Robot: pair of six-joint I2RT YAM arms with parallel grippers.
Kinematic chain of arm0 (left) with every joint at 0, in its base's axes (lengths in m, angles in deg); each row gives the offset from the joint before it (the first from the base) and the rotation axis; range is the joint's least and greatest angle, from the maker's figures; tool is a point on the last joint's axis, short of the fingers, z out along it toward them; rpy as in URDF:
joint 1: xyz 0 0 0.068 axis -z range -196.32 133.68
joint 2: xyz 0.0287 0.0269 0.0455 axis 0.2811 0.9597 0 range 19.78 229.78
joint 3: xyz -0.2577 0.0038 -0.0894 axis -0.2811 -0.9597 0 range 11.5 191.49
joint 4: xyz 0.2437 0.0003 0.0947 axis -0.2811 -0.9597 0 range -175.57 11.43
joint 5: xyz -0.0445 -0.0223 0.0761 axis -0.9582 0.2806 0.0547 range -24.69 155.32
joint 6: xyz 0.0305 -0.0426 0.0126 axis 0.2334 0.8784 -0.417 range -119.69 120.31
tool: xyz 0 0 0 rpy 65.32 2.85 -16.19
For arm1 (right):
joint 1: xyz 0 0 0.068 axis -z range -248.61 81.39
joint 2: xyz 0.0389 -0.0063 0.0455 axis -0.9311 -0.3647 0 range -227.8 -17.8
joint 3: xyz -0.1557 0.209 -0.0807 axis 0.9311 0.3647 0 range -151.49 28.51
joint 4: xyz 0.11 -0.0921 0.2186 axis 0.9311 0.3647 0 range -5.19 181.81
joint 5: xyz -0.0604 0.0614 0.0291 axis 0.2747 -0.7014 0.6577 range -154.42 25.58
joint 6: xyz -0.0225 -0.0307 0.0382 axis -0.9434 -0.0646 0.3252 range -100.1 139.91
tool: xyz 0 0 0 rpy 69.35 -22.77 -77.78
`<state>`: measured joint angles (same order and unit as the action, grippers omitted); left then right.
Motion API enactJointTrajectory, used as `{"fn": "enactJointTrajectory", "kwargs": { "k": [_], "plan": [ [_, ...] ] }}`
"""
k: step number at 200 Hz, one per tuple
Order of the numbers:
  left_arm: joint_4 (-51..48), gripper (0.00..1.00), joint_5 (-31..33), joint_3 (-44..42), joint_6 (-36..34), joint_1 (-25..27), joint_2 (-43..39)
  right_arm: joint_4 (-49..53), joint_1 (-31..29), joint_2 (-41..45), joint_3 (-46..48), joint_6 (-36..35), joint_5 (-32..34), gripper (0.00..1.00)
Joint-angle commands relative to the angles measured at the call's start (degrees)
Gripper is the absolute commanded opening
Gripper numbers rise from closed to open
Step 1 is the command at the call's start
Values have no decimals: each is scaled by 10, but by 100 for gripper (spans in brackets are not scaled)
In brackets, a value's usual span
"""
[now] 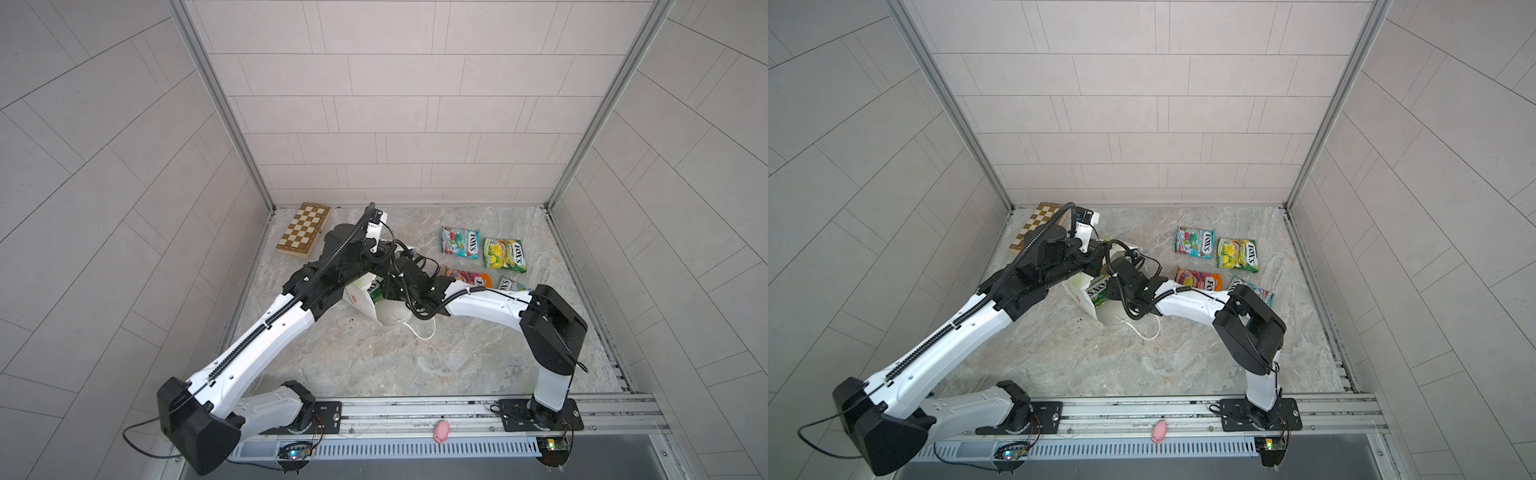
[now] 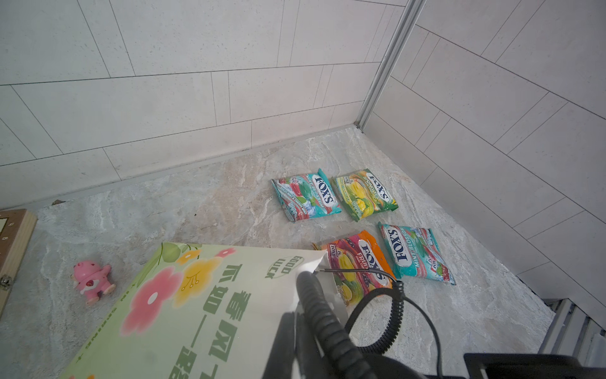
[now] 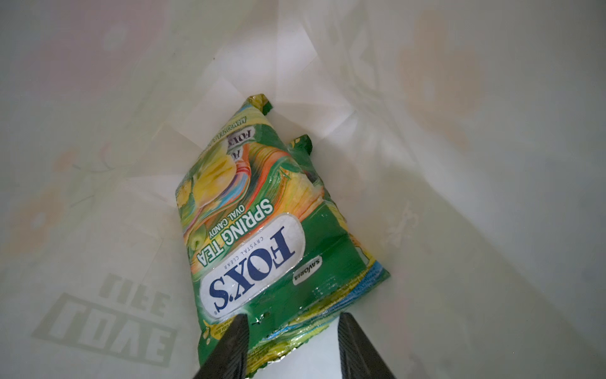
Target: Take the snacks out of the paper bag
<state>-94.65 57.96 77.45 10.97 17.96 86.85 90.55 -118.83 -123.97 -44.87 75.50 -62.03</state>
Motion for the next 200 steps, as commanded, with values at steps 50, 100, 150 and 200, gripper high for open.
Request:
{"fn": "enactJointTrajectory", "kwargs": {
  "k": [50,100,150,200],
  "plan": [
    [15,0,7,-6,-2,3,-10,52,-2,-43,-49,12,14,46],
    [15,0,5,-6,-2,4,-10,55,-2,-61,-70,11,16,45],
    [14,0,4,-6,-2,5,-9,48,-2,-83,-89,12,-2,41],
    [15,0,4,-6,-3,7,-9,15,2,-87,-77,23,-21,40]
  ]
}}
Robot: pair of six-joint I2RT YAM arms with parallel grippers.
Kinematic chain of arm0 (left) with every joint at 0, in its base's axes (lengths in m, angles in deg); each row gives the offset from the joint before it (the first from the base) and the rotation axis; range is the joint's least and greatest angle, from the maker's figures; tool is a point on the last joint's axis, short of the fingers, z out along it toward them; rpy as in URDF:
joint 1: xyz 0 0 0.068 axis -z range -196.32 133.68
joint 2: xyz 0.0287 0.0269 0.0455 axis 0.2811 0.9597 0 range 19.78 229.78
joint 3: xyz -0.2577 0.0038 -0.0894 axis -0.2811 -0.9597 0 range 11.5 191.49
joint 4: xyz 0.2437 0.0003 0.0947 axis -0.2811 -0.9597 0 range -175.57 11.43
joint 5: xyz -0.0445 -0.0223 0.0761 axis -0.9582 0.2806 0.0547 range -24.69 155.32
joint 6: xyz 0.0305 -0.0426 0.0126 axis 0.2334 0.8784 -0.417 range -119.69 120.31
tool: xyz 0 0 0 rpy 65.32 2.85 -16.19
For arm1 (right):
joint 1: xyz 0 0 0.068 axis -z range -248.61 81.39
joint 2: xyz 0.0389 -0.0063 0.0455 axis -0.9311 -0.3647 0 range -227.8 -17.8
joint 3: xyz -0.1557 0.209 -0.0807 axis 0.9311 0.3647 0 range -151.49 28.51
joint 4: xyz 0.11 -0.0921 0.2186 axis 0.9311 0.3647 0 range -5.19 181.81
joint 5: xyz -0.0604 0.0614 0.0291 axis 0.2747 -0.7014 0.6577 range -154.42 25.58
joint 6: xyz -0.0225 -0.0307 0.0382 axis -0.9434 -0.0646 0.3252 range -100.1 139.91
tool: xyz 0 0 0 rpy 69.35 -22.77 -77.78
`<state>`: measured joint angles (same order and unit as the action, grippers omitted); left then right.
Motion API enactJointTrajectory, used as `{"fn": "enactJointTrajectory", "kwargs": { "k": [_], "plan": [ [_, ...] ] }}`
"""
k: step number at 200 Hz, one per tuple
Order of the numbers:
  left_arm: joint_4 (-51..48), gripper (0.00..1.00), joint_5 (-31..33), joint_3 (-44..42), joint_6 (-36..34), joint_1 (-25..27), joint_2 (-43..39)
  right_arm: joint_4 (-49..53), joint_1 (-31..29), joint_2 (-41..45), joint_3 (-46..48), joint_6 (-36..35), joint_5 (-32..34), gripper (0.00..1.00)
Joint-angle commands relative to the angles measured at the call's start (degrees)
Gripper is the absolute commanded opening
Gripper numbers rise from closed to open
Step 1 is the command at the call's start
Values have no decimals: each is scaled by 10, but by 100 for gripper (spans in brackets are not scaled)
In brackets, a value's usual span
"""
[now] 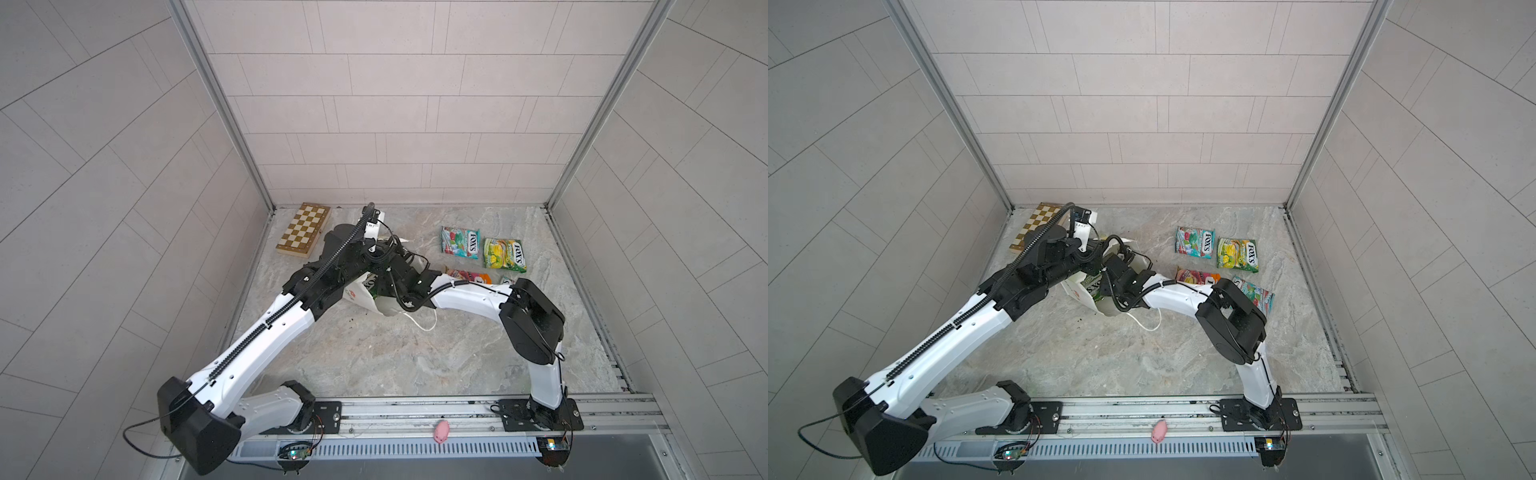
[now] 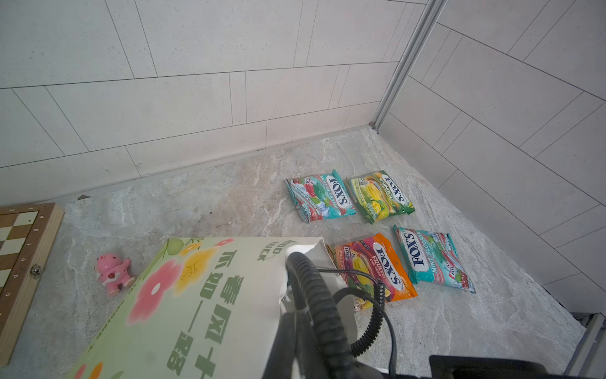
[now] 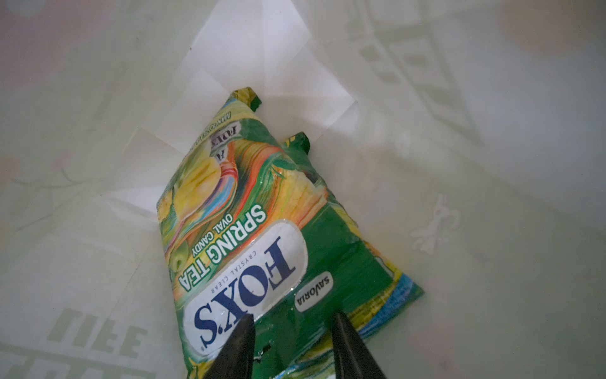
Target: Take the snacks out of the paper bag
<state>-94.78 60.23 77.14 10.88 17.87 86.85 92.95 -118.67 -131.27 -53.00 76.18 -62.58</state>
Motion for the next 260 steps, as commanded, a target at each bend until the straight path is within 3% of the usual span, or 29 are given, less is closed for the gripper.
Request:
{"fn": "enactJointTrajectory", "kwargs": {
  "k": [1,36,89,150,212,260],
  "plan": [
    [16,0,-19,-3,-3,8,-10,-10,0,-14,4,17,-17,40],
    [16,0,-17,-3,-4,8,-10,-21,2,-21,7,30,-30,40],
    [16,0,-21,-3,-5,10,-10,7,2,4,30,39,20,43],
    [16,0,-19,-4,-7,14,-9,9,1,7,35,50,26,43],
    [15,0,-16,-5,-10,17,-8,-50,3,-7,33,53,-13,37],
    [16,0,-13,-6,-12,19,-9,-105,12,-26,43,68,-34,25]
  ]
}}
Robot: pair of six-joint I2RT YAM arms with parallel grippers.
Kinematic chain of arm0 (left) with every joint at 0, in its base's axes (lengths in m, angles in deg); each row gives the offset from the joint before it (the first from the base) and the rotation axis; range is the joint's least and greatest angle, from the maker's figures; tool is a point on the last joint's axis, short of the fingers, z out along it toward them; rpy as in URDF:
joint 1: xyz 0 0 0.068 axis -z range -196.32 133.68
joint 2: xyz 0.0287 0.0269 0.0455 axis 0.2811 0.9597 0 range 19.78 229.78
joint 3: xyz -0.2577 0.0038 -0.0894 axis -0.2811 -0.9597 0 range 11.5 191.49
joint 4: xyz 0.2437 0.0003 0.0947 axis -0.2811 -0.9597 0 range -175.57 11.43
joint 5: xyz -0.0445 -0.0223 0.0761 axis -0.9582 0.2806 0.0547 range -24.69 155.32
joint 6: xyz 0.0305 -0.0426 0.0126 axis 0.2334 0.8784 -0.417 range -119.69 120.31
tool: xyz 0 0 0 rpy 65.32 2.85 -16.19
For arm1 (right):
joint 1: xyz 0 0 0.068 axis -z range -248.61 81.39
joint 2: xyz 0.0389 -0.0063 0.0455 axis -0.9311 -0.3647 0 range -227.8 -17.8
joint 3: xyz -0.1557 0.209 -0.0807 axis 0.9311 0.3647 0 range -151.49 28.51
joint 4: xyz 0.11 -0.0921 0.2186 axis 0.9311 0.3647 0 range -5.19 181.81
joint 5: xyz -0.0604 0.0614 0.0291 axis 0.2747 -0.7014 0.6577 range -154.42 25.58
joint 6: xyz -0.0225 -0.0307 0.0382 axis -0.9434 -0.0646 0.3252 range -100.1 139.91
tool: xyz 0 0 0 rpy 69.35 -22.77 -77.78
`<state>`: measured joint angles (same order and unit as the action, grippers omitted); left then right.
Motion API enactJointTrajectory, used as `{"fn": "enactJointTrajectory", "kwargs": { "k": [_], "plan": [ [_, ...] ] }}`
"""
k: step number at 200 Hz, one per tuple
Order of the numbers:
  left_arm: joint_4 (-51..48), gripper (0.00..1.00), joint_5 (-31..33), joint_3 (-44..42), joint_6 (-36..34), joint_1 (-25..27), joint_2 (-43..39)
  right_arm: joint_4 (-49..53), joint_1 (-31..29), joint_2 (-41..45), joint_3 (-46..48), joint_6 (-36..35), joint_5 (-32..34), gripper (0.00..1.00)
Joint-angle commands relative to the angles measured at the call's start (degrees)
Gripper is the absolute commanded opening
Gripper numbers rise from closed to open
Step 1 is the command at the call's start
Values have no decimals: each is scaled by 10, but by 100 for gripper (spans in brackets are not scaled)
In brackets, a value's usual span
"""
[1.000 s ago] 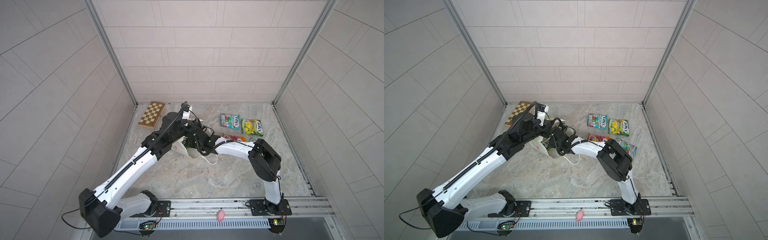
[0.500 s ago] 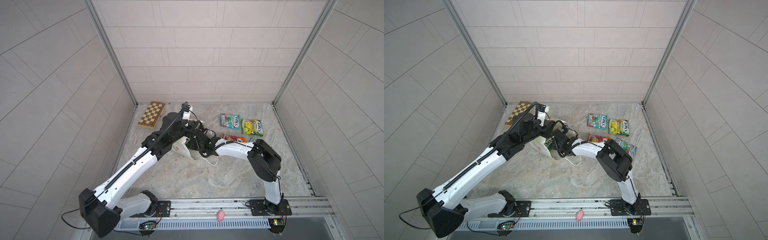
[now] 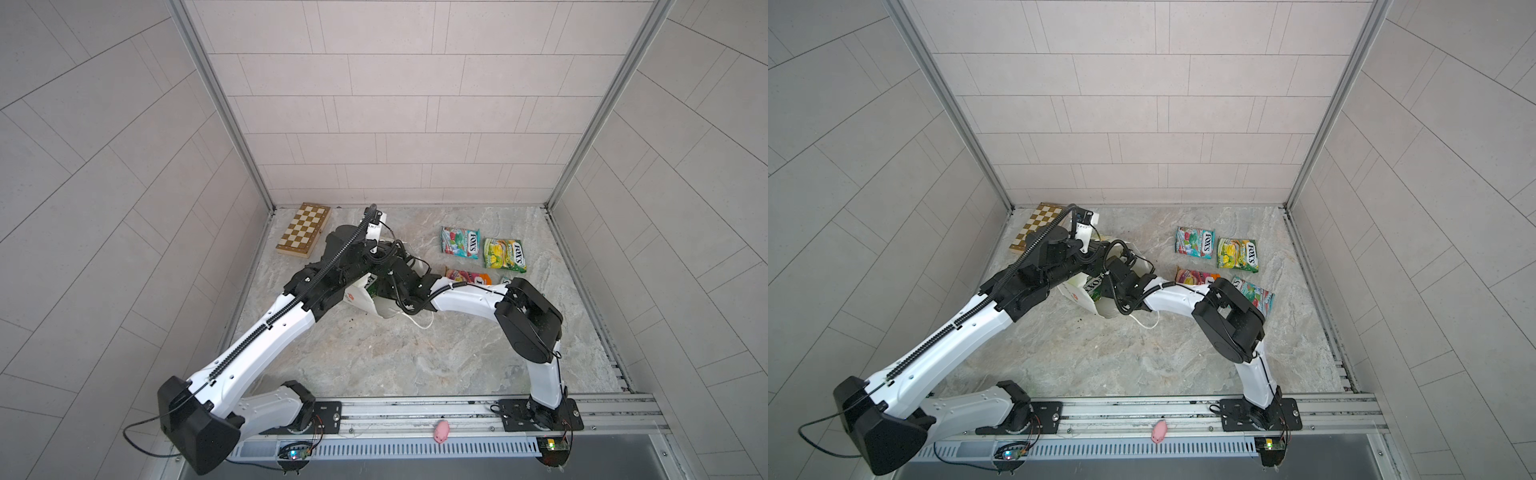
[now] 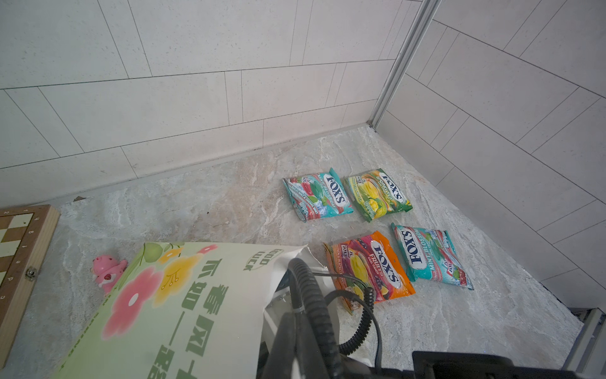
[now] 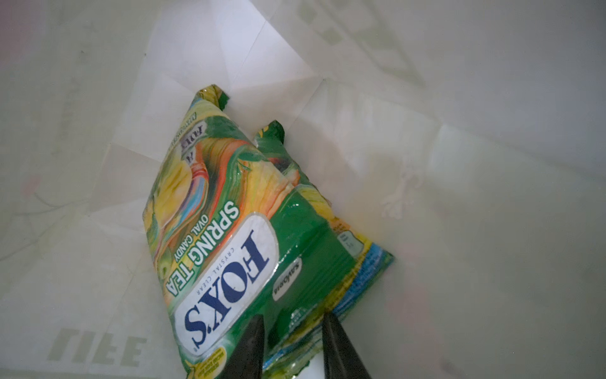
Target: Take the snacks out of the paper bag
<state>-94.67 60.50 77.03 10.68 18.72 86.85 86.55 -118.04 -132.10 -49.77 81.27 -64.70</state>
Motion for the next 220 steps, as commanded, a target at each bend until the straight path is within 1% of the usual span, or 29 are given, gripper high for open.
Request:
{"fn": "enactJointTrajectory", "kwargs": {
  "k": [1,34,87,143,193,220],
  "plan": [
    [15,0,-15,-4,-10,11,-8,-43,6,-18,12,17,-14,25],
    [14,0,-12,-5,-11,12,-8,-67,11,-18,20,10,-20,0],
    [12,0,-7,-4,-12,13,-9,-83,11,21,64,-7,-14,0],
    [9,0,0,-2,-13,13,-8,-81,10,96,131,-50,3,0],
    [8,0,6,-3,-14,13,-6,-68,11,154,187,-74,26,0],
    [7,0,11,-3,-14,14,-4,-64,10,188,221,-75,37,0]
  ]
}}
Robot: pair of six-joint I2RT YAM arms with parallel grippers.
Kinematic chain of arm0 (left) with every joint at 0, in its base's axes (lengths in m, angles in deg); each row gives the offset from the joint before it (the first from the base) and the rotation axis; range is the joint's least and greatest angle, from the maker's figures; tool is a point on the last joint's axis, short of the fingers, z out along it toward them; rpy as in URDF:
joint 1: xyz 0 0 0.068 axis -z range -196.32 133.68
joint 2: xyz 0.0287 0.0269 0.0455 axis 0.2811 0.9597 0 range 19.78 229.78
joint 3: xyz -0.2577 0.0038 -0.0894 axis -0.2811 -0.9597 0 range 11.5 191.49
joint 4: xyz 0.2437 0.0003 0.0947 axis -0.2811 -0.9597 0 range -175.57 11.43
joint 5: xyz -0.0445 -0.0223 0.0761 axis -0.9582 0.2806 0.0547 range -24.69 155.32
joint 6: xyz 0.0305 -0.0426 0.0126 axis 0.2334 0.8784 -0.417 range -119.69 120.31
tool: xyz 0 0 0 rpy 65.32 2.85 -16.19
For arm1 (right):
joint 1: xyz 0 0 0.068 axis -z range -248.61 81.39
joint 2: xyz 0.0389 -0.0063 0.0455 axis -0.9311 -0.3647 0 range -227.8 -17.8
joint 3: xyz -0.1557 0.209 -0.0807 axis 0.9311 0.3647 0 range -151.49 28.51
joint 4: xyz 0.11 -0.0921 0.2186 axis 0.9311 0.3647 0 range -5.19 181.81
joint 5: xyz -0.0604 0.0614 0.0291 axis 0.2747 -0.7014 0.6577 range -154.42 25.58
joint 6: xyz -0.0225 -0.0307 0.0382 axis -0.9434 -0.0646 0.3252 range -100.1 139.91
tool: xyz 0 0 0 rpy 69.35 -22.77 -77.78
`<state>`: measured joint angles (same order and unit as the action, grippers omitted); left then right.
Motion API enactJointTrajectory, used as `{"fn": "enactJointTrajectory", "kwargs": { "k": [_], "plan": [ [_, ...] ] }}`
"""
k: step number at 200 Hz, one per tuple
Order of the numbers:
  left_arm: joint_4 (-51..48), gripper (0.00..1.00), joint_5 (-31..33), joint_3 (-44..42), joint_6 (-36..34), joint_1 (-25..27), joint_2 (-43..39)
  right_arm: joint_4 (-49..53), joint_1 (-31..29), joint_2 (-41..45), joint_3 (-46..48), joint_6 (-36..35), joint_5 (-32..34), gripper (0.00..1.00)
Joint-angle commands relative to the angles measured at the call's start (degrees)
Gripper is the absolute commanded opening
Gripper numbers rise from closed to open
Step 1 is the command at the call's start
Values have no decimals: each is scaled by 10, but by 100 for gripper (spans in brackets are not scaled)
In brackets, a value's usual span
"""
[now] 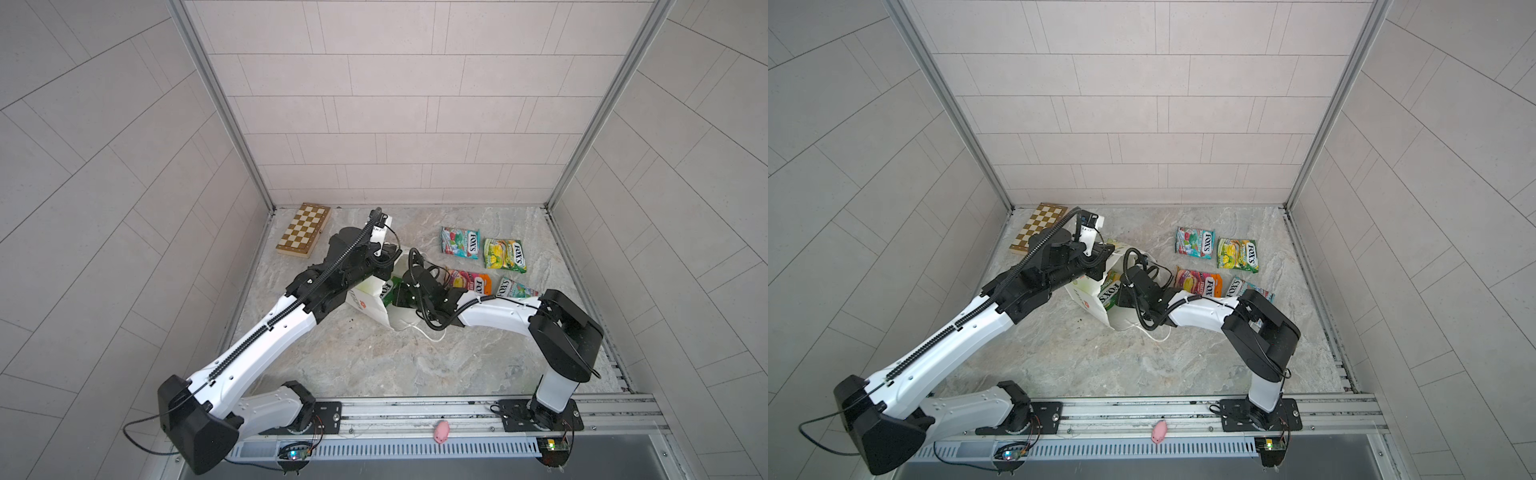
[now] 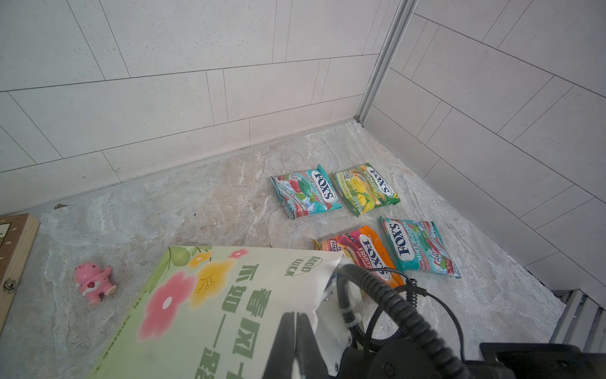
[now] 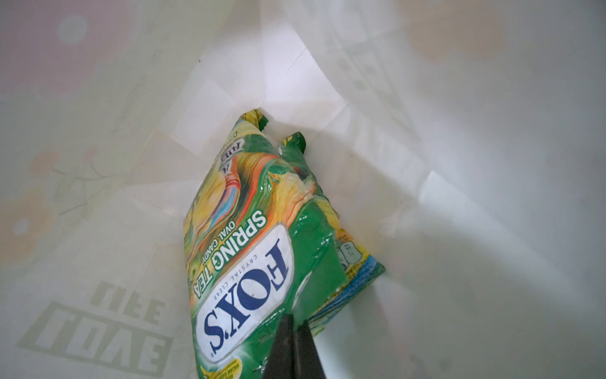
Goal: Take the snacks out of the paper bag
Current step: 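Pull the green Spring Tea packet up out of the bag with the right gripper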
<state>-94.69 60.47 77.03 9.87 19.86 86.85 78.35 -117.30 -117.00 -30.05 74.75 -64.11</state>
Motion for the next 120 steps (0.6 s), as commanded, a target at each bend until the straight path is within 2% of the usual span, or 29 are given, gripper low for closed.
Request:
{"fn": "enactJointTrajectory", "kwargs": {
  "k": [1,41,120],
  "plan": [
    [6,0,11,-3,-6,2,-4,18,3,37,25,-10,31,0],
    [5,0,15,-2,-7,3,-2,13,2,79,56,-27,26,0],
    [-1,0,27,1,-8,6,-1,46,2,171,31,-103,-13,0]
  ]
}}
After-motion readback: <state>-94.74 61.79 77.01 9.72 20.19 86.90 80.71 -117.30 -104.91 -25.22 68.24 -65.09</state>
